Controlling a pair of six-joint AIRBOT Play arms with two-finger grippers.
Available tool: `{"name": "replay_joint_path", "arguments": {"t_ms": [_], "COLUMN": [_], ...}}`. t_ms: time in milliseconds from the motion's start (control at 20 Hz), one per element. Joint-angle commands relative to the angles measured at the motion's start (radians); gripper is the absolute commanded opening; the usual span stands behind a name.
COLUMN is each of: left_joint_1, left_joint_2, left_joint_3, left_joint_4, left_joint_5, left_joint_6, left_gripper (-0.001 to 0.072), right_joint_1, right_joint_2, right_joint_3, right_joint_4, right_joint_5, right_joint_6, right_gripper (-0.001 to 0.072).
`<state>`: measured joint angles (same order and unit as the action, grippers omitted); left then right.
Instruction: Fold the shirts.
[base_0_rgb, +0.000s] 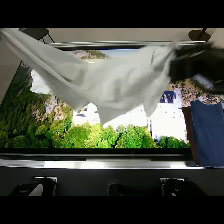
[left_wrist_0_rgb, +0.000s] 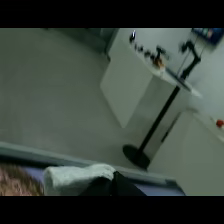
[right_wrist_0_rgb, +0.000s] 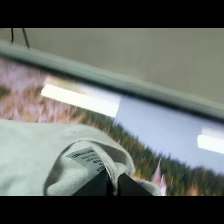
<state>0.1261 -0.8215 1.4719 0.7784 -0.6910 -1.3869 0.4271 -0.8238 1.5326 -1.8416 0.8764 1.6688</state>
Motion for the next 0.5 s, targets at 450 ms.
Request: {"name": "replay_joint_path", "arguments": {"t_ms": [450], "left_joint_1": [0.313], "left_joint_2": [0.255], "left_joint_3": [0.136], "left_joint_4": [0.204], "left_joint_5": [0.0], "left_joint_6": [-0.117], "left_gripper": [0.0024], "right_joint_1": [0.0], "right_joint_2": [0.174], "right_joint_3": [0.171], "right_joint_4": [-0.122], "right_joint_5": [0.251], "right_joint_6": [0.055], "right_gripper": [0.0066]}}
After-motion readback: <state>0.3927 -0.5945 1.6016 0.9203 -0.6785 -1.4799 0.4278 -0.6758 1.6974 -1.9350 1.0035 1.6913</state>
